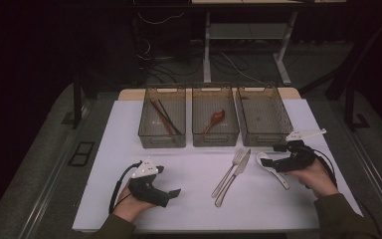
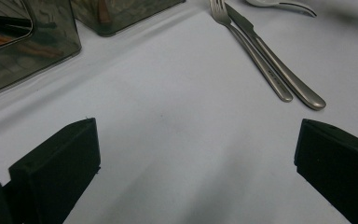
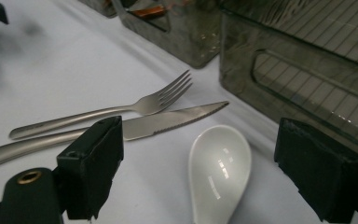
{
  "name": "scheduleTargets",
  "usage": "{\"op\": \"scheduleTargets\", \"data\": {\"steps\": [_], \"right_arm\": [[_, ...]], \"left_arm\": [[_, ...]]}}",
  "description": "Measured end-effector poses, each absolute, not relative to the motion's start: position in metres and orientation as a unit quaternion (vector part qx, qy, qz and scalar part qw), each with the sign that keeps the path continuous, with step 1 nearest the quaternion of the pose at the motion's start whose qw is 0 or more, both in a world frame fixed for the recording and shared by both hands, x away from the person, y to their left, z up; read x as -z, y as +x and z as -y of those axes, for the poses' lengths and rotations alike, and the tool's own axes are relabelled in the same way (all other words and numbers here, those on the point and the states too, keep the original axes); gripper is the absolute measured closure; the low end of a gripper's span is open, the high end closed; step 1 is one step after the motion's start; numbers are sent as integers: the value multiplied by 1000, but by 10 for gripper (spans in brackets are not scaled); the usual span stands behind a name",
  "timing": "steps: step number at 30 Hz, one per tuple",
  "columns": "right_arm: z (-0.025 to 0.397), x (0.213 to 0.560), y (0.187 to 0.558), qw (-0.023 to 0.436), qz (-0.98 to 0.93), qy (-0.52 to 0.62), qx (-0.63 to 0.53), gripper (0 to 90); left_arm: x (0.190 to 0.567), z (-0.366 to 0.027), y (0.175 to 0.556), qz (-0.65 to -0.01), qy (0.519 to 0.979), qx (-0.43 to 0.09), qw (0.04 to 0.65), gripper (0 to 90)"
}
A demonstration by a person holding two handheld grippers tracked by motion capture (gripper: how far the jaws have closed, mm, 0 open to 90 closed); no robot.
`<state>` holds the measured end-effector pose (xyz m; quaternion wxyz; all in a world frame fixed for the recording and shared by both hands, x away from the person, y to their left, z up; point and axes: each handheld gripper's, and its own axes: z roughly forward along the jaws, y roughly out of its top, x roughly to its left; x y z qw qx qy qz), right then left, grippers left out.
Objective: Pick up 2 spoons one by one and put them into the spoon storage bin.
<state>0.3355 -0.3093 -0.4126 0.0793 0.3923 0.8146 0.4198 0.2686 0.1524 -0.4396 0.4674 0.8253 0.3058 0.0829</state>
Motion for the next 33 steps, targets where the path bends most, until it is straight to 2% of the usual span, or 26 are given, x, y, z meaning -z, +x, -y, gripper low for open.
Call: {"op": "scheduleTargets", "data": {"steps": [1, 7, 18, 33], "right_arm": [[310, 413, 338, 79, -813, 396, -420, 154], [312, 419, 346, 82, -812, 403, -415, 288], [316, 431, 348, 71, -817, 416, -392, 419], [311, 444, 350, 64, -833, 409, -366, 463]], "left_arm": [[439, -152, 268, -306, 825, -84, 468, 0], [437, -155, 268, -305, 824, -89, 469, 0], [438, -157, 268, -304, 825, -86, 469, 0], [440, -155, 268, -300, 828, -83, 467, 0]]}}
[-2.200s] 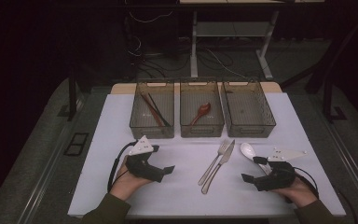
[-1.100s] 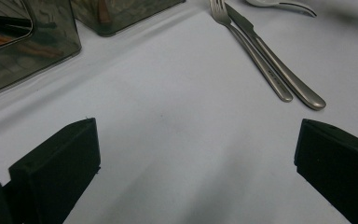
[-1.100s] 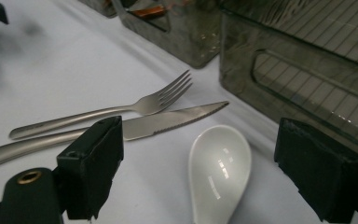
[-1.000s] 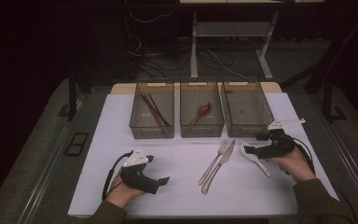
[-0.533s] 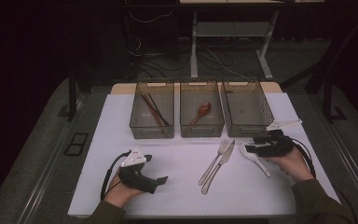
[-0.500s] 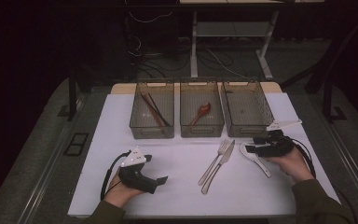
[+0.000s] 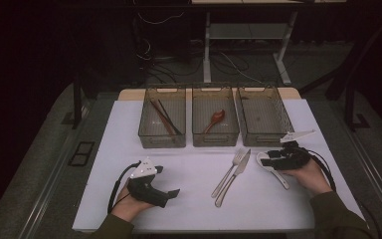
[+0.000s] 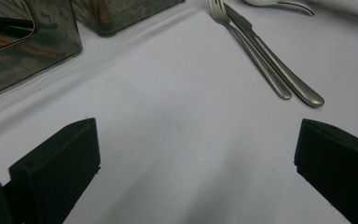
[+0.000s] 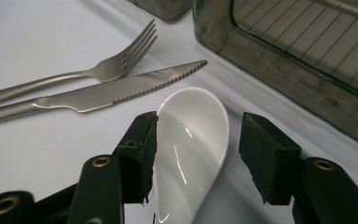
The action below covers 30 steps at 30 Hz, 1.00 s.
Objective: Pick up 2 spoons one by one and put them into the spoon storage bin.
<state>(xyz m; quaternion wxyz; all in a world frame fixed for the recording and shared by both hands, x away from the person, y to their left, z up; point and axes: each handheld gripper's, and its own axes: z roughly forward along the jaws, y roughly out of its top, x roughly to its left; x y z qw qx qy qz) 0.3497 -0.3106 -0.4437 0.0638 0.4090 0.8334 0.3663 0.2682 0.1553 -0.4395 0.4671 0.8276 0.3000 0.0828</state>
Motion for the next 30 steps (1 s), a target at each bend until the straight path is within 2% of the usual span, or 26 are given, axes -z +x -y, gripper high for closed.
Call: {"op": "scheduleTargets", "data": {"steps": [9, 23, 30], "right_arm": [[301, 447, 347, 80, -852, 385, -345, 527], [296, 444, 342, 92, -864, 360, -340, 741], [295, 442, 341, 91, -862, 360, -344, 793]], "left_arm": [[440, -155, 268, -300, 829, -81, 465, 0], [441, -153, 267, -294, 832, -78, 464, 0], [442, -152, 267, -292, 835, -78, 459, 0]]}}
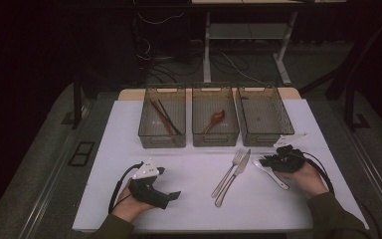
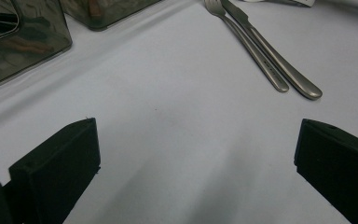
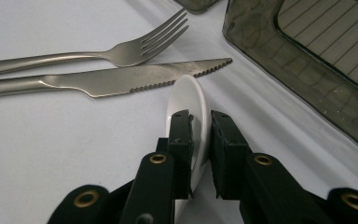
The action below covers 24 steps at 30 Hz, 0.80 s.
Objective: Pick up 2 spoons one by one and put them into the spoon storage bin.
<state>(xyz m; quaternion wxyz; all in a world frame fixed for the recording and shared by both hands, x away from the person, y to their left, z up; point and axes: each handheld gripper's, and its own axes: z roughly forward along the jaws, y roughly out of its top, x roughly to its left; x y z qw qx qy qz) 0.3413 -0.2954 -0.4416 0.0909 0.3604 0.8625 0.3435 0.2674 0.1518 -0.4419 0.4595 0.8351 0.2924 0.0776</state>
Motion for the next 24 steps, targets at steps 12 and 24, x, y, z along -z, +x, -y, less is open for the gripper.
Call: {"op": "scheduleTargets", "data": {"steps": [12, 24], "right_arm": [[295, 438, 340, 94, -866, 355, -340, 824], [299, 427, 339, 104, -853, 362, -361, 825]], "left_arm": [[442, -151, 267, -290, 837, -73, 459, 0], [443, -150, 267, -287, 837, -71, 460, 0]]}}
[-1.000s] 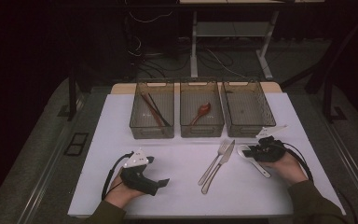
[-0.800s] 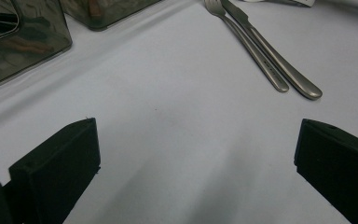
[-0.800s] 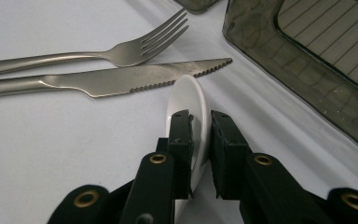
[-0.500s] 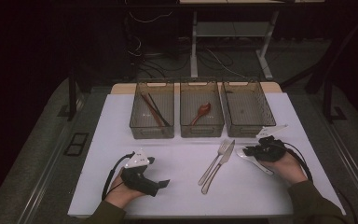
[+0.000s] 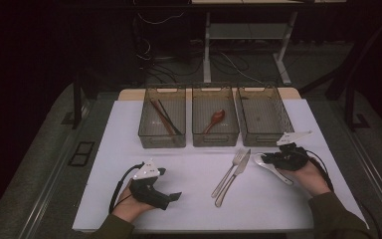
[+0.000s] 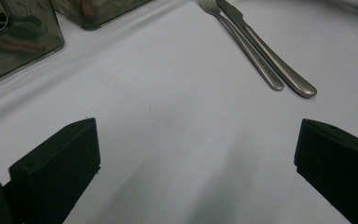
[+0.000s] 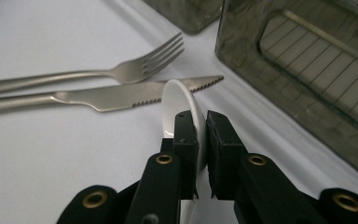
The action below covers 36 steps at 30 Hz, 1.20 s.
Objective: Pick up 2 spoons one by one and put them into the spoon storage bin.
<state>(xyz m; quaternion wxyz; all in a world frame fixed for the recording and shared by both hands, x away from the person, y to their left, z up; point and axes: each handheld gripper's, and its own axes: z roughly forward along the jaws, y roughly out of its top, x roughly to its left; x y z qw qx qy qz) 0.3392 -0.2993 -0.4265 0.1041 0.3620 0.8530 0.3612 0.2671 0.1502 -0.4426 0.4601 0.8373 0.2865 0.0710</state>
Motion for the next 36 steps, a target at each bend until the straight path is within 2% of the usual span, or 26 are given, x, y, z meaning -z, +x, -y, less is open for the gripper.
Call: {"op": "scheduleTargets", "data": {"steps": [16, 36], "right_arm": [[299, 403, 347, 124, -834, 363, -396, 825], [276, 379, 367, 133, -822, 346, -433, 825]], "left_arm": [[443, -149, 267, -282, 840, -69, 459, 0], [444, -148, 267, -279, 841, -66, 458, 0]]}}
